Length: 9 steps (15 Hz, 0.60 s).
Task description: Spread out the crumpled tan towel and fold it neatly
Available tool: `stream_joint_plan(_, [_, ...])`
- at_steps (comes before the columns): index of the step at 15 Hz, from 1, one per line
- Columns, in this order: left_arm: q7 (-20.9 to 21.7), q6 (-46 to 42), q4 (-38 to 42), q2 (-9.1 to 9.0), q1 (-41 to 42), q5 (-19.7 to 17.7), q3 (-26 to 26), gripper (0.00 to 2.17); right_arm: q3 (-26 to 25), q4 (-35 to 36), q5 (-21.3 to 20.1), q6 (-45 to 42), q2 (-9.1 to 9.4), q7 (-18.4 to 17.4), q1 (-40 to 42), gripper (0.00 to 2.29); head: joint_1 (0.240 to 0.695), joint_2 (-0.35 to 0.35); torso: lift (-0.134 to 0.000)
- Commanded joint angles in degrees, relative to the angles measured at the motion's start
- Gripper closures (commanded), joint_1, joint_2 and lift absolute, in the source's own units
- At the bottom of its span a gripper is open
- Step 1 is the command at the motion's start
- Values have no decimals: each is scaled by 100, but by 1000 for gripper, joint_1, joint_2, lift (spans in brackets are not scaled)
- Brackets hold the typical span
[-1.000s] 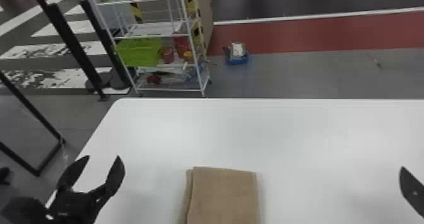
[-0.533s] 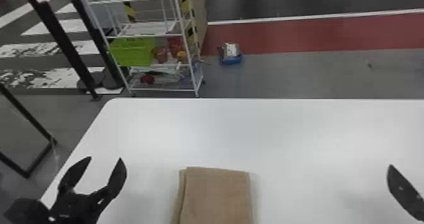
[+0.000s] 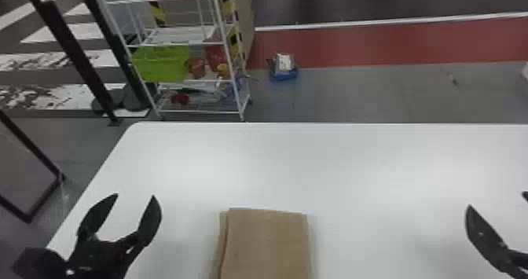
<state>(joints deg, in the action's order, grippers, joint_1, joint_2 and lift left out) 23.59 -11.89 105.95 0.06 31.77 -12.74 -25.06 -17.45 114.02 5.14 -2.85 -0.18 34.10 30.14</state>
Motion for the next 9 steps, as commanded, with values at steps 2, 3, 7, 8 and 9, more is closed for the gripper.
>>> stream_joint_plan(2, [5,-81,-48,-6,-4,0,45,167,4,-29,-4,-18,23,0,-8,60,695,175,-122])
stream_joint_plan(3, [22,-81,-48,-6,-4,0,54,167,4,-47,5,-35,23,0,-8,60,695,174,-122])
stream_joint_plan(7, [22,-81,-57,-6,-4,0,54,171,40,-73,5,-35,23,-8,-35,60,695,169,-122])
stream_joint_plan(8, [22,-81,-65,-6,-4,0,72,171,57,-90,5,-35,23,-17,-35,60,695,169,-122])
stream_joint_plan(9, [22,-81,-57,-6,-4,0,81,171,75,-117,-4,-35,23,-17,-52,60,695,170,-122])
